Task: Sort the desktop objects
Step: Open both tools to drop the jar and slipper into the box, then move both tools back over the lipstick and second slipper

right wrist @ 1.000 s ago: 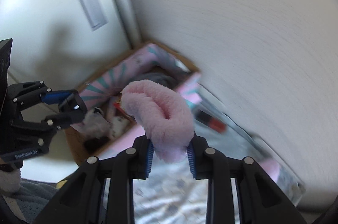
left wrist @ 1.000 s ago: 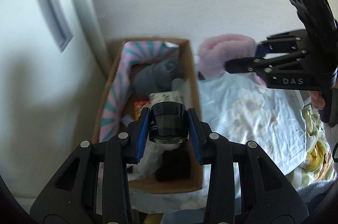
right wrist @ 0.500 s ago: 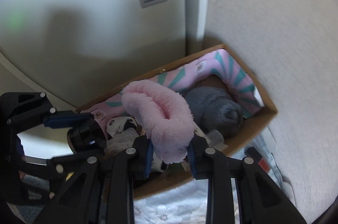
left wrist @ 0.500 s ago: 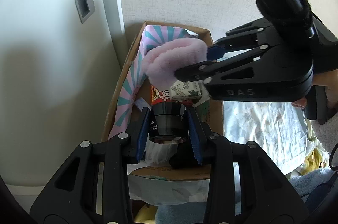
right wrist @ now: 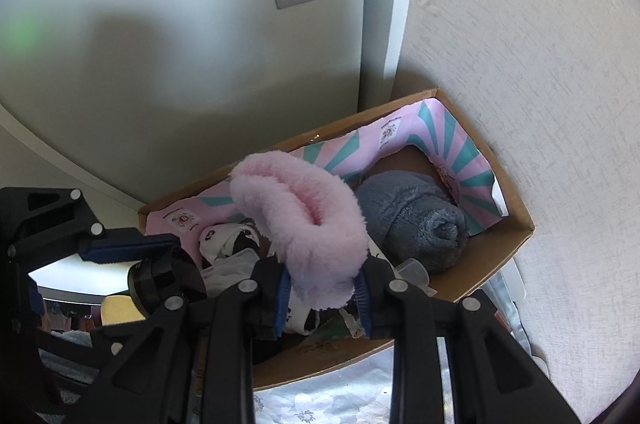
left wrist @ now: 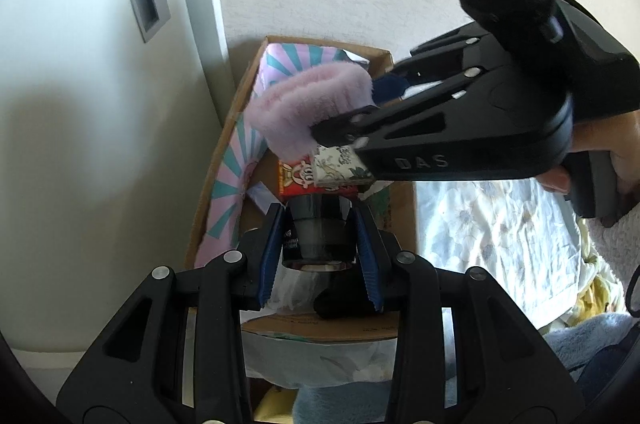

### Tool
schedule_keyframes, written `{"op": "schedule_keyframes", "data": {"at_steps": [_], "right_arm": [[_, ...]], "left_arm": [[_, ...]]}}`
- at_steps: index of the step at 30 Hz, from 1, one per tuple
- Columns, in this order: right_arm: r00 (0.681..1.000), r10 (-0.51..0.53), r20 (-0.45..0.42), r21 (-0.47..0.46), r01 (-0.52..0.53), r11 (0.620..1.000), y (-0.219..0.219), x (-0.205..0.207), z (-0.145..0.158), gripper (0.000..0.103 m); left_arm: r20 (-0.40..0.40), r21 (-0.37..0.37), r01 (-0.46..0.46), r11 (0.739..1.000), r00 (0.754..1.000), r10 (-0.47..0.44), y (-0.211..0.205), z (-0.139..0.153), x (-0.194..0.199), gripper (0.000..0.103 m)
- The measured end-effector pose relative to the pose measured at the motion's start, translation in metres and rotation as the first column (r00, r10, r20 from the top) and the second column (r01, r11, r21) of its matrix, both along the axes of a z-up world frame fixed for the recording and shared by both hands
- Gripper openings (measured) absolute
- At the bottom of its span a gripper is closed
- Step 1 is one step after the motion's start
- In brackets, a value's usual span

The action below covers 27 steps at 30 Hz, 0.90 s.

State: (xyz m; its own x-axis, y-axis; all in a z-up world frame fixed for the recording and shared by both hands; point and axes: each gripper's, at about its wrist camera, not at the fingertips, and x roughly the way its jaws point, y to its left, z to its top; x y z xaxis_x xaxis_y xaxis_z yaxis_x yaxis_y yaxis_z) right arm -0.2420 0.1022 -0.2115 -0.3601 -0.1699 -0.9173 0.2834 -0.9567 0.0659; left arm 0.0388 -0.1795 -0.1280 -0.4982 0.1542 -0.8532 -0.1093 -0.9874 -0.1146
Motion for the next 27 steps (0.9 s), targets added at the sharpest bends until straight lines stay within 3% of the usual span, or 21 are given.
{"op": "schedule_keyframes", "data": {"at_steps": [1, 2, 3, 5, 6, 7, 10, 17, 27], "right_arm": [[1.0, -0.011, -0.002, 0.0, 0.011, 1.0, 0.001, -0.001, 0.0, 0.033], [1.0, -0.021, -0.006, -0.007, 0.021, 1.0, 0.002, -0.002, 0.0, 0.045], [0.999, -0.034, -0.008, -0.02, 0.034, 0.999, 0.004, -0.003, 0.001, 0.052], [0.998, -0.059, -0.012, -0.065, 0.058, 0.996, 0.01, -0.004, 0.005, 0.083], [0.998, -0.065, -0.017, -0.089, 0.063, 0.994, 0.012, -0.004, 0.007, 0.089], [0.997, -0.075, -0.026, -0.119, 0.071, 0.99, 0.015, -0.004, 0.01, 0.103], [0.992, -0.114, -0.058, -0.129, 0.105, 0.986, 0.022, 0.0, 0.021, 0.103], [0.984, -0.153, -0.091, -0.099, 0.144, 0.985, 0.034, 0.007, 0.03, 0.103], [0.971, -0.214, -0.104, -0.102, 0.204, 0.974, 0.062, 0.03, 0.027, 0.103]], "left_arm": [[0.001, 0.008, -0.003, 1.0, 1.0, 0.003, 0.0, 0.001, 0.0, 0.048], [-0.01, 0.004, -0.008, 1.0, 1.0, 0.008, 0.002, 0.004, 0.001, 0.089], [-0.025, -0.007, -0.012, 1.0, 1.0, 0.012, 0.003, 0.006, 0.002, 0.101], [-0.072, 0.002, 0.002, 1.0, 0.997, -0.002, 0.006, 0.012, 0.004, 0.103], [-0.078, 0.019, 0.014, 1.0, 0.997, -0.012, 0.006, 0.013, 0.004, 0.103], [-0.084, 0.035, 0.02, 0.999, 0.996, -0.017, 0.007, 0.013, 0.004, 0.103], [-0.116, 0.032, 0.011, 0.999, 0.993, -0.007, 0.007, 0.014, 0.004, 0.103], [-0.108, 0.018, 0.023, 1.0, 0.994, -0.021, 0.015, 0.012, 0.001, 0.103], [-0.122, -0.002, 0.117, 0.993, 0.986, -0.116, 0.046, 0.016, 0.003, 0.103]]}}
